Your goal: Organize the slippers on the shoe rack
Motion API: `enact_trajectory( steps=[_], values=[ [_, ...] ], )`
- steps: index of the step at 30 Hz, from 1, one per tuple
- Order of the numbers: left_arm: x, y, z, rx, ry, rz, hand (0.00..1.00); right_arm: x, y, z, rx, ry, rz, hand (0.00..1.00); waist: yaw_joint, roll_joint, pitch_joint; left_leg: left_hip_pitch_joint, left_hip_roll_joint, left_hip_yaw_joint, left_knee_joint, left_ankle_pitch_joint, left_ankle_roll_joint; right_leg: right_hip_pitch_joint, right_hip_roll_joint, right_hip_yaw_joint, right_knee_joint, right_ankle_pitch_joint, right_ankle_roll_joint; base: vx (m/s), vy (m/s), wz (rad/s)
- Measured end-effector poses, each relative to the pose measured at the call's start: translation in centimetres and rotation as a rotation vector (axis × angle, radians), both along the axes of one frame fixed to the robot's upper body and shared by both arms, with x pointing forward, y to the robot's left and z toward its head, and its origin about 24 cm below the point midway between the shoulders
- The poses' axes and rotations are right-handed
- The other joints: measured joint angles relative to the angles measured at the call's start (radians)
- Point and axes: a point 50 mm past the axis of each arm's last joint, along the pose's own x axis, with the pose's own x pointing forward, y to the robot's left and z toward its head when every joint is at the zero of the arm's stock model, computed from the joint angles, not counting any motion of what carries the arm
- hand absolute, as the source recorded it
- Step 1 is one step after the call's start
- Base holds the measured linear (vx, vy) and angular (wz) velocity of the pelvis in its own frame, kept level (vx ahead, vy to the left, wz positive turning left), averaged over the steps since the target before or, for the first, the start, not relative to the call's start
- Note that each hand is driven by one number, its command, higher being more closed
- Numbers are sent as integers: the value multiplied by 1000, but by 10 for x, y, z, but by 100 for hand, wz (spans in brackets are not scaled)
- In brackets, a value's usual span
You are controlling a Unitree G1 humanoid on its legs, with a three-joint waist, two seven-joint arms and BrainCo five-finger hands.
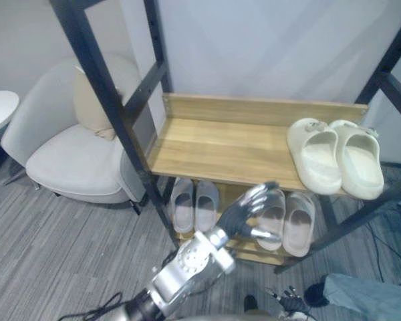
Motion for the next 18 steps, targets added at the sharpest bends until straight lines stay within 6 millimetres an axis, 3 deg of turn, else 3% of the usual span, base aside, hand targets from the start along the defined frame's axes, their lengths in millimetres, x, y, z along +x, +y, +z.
enact_trajectory(
  steps=[4, 9, 13, 18],
  values=[
    [-6, 27, -65, 231, 185, 77, 0, 5, 3, -2, 9, 6, 26, 0, 2, -1, -1, 2, -3, -2, -12, 6, -5, 8, 3, -5, -25, 7, -7, -7, -8, 0],
    [-14, 66, -121, 517, 329, 172, 0, 4, 5, -4, 13, 27, 45, 0, -6, -11, -2, 23, 0, -16, -28, 10, -8, 36, 11, -17, -52, 18, -4, 7, -21, 6],
    [-23, 89, -151, 739, 404, 198, 0, 4, 9, -7, 23, 47, 52, 0, -7, -29, 0, 28, 1, -20, -31, 10, -9, 40, 12, -25, -52, 18, -3, 2, -13, 4],
    [-37, 119, -173, 901, 517, 305, 0, 3, 10, -9, 20, 69, 48, 0, -10, -42, 4, 58, 0, -13, -40, 10, -9, 65, 13, -22, -56, 18, -4, -22, -10, -4]
  ],
)
